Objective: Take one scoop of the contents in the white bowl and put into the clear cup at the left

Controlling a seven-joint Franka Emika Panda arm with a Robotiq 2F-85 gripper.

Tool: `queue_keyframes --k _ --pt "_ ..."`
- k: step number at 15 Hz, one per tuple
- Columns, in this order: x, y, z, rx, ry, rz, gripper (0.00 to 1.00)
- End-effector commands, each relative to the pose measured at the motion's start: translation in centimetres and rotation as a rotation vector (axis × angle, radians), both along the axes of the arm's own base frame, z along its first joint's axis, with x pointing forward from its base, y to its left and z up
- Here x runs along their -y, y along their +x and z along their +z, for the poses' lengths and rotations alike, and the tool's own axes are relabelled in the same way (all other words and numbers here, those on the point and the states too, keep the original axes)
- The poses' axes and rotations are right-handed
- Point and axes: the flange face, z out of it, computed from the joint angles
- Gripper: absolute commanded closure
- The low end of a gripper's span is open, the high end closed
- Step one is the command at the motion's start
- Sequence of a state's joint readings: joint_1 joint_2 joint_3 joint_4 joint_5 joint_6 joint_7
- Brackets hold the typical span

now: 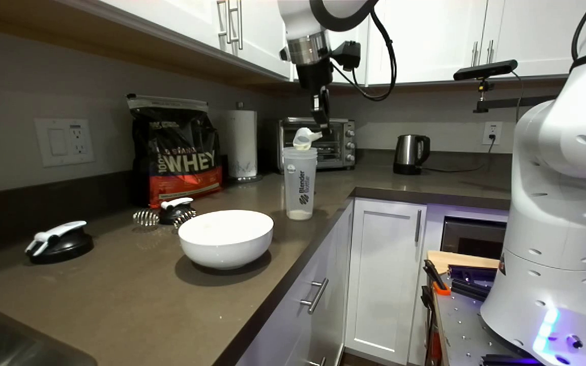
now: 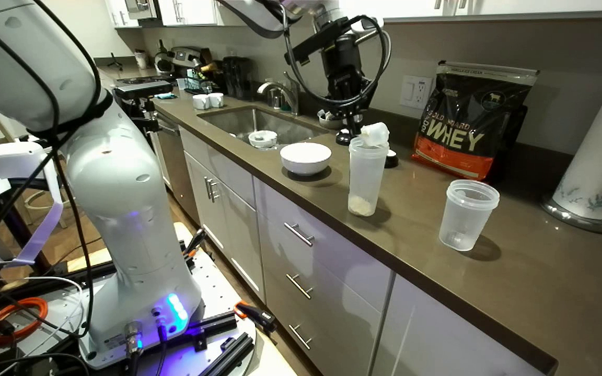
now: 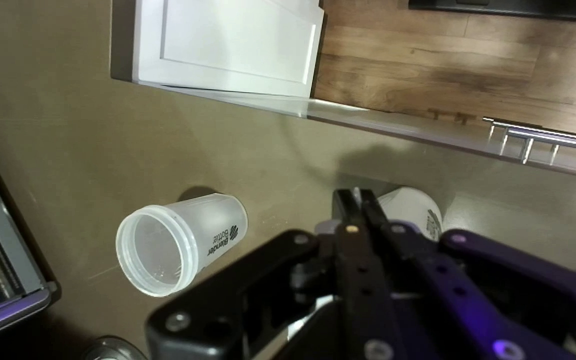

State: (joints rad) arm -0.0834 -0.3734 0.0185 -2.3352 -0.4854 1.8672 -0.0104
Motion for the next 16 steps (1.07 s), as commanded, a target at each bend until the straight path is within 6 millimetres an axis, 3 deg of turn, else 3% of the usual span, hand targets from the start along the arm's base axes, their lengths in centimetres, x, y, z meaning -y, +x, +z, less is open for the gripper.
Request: queue_keyframes --k 1,9,16 --pt "-0.5 -0.4 1.2 0.035 -0.051 0.008 0.99" --pt "-1.0 -0.8 2.7 0.062 -0.117 0.041 0.99" --pt "-1.3 -1.0 2.6 0.065 -0.137 0.048 0.99"
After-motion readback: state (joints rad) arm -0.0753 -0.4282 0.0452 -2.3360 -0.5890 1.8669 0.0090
